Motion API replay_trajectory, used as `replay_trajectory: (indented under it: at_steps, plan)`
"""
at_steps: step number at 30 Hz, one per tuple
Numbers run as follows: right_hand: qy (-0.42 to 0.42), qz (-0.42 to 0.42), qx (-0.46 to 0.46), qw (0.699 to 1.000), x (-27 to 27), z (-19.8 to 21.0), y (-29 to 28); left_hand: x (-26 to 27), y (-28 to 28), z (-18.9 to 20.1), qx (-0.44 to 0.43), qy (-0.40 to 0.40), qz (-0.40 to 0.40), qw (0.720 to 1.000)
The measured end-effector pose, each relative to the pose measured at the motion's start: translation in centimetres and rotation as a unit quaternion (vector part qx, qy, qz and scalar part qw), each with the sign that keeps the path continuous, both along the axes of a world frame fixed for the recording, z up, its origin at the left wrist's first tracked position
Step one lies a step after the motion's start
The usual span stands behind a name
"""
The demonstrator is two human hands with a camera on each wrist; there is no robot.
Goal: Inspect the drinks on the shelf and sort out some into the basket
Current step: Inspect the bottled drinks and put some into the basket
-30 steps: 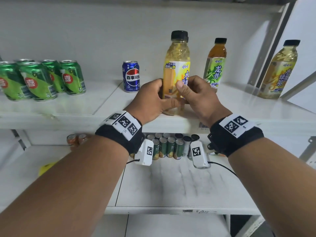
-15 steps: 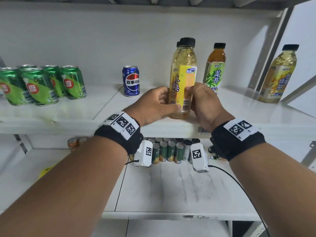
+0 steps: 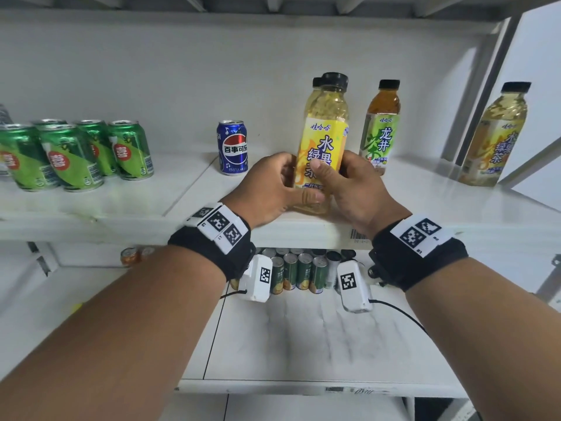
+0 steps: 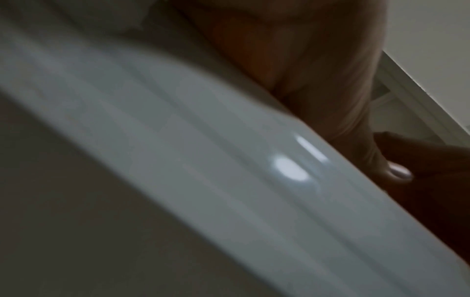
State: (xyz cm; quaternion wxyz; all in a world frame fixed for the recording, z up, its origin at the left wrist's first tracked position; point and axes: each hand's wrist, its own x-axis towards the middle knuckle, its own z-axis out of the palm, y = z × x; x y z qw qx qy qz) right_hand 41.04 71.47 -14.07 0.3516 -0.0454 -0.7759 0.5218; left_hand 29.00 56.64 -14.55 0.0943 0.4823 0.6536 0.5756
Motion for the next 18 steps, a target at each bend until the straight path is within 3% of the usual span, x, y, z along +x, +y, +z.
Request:
replay_trajectory:
  at_steps: [7, 11, 18]
  plan:
    - [0.038, -0.068, 0.082, 0.994, 0.5, -0.3, -1.1, 0.7, -0.4, -0.3, 0.001, 0.035, 0.011, 0.999]
    - [0.060, -0.095, 0.069, 0.991, 0.5, -0.5, -1.8, 1.0, -0.8, -0.4, -0.006, 0.065, 0.047, 0.997]
    - [0.024, -0.106, 0.056, 0.992, 0.9, 1.9, -1.3, 0.7, -1.6, 2.1, -0.065, 0.113, 0.086, 0.988]
